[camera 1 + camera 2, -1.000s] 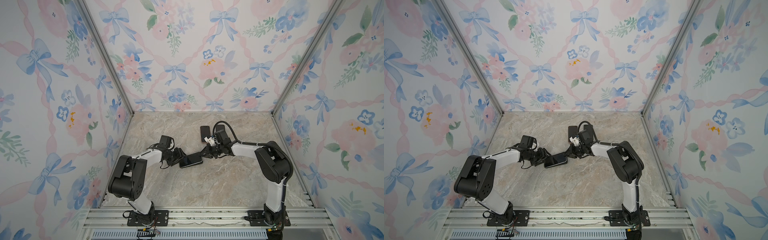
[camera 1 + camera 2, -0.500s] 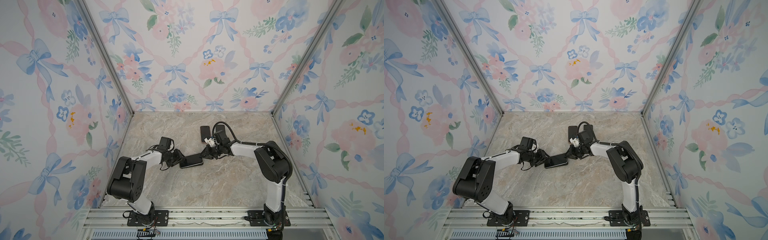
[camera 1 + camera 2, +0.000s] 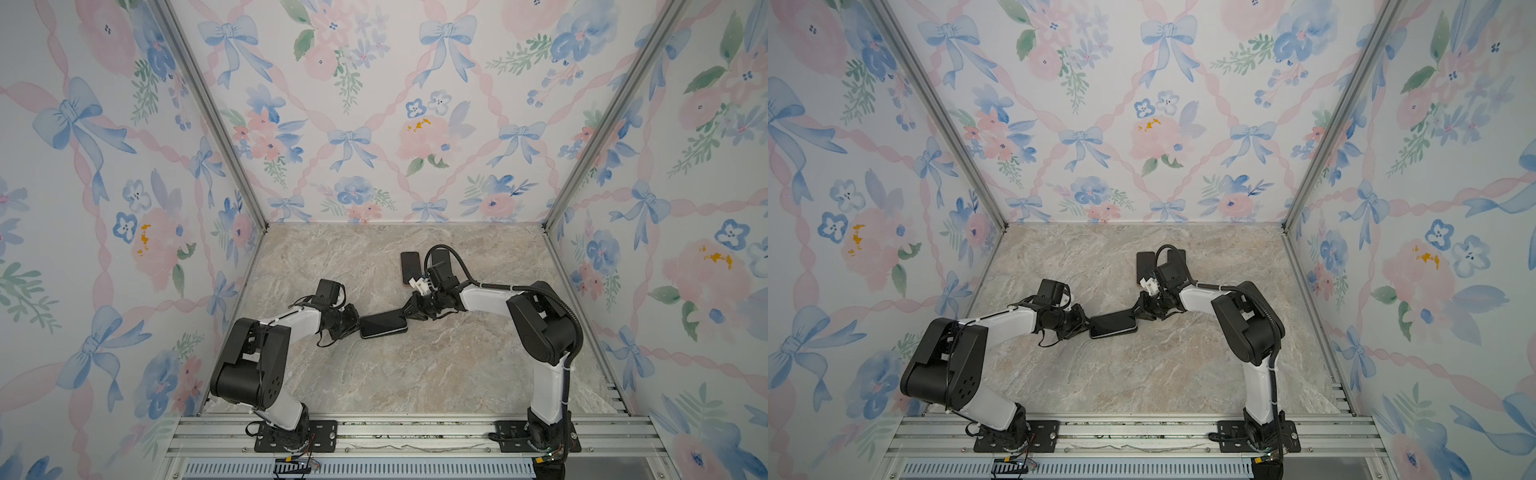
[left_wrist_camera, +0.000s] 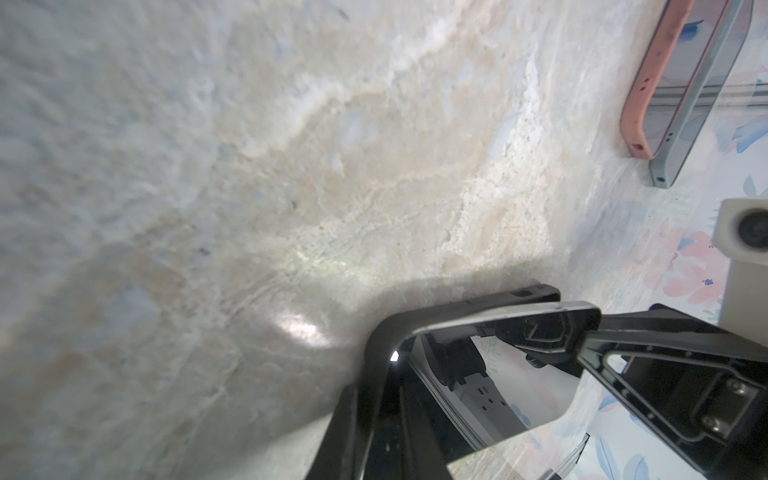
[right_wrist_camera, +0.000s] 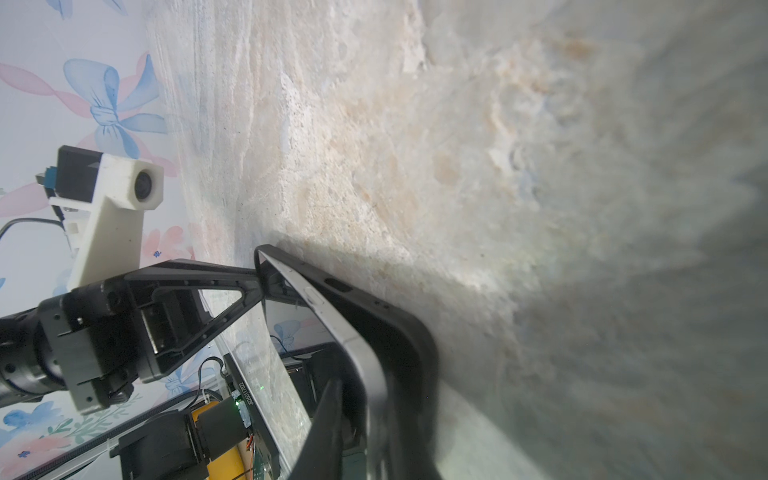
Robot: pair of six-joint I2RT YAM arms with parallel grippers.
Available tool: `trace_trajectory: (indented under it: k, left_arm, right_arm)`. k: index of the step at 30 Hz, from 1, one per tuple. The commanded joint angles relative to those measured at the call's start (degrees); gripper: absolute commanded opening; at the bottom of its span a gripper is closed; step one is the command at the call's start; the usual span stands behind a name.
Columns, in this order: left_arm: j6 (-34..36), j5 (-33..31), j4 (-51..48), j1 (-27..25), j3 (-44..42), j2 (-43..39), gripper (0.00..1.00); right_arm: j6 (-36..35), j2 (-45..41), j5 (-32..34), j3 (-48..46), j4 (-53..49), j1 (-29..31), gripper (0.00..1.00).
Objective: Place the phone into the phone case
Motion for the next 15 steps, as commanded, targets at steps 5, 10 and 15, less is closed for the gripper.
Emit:
trace_trajectory:
  k: [5,10,15]
  left_arm:
    - [1.0,5.7,-1.3,-1.0,-1.8,0.6,0.17]
    - [1.2,5.7,-1.3,-0.7,-2.2,0.3,0.18]
    - [1.7,5.7,-1.3,-0.3,-2.6,-0.2,0.2]
  right_arm:
    - [-1.1,1.8,3.9,0.7,-6.6,2.6,0.22]
    - [-1.7,0.0,4.5,1.1,-8.8,2.7,0.3]
    - [-4.0,-2.2,7.8,2.8,-14.3,2.8,0.35]
